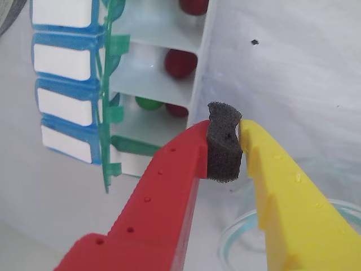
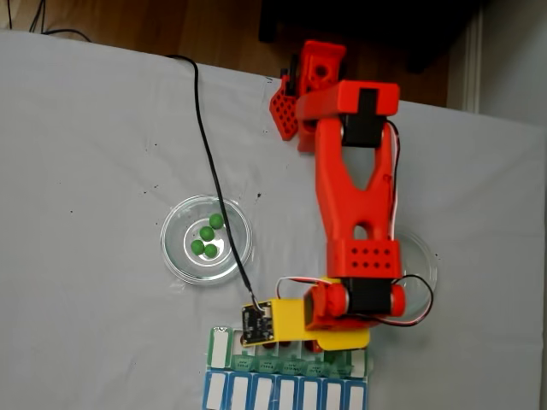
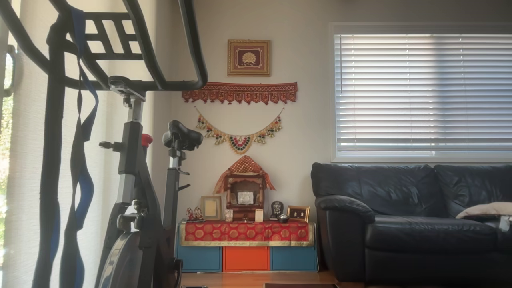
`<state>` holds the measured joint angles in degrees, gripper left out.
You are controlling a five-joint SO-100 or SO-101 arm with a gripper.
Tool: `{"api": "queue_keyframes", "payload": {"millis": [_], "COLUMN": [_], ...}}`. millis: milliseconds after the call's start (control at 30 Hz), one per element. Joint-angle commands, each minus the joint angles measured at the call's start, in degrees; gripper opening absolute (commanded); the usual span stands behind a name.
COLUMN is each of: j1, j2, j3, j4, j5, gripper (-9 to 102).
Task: Sort medicines into box.
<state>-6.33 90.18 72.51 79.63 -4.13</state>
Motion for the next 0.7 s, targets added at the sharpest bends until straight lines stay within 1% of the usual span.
{"api": "queue_keyframes", "payload": {"millis": [0,133,333,467,667], "j1": [2.9,7.5,13.4,17.9,22.9], "j2": [5.1,10.8,20.4,27.9,31.9], "j3": [-3.8,1.0,11.3,20.9,29.1], "j4": [2.4,2.5,2.8,1.1,-1.5], "j5": [-3.0,-6.9,-16.4,-23.5,-31.6], "gripper": [1,1,1,1,1]}}
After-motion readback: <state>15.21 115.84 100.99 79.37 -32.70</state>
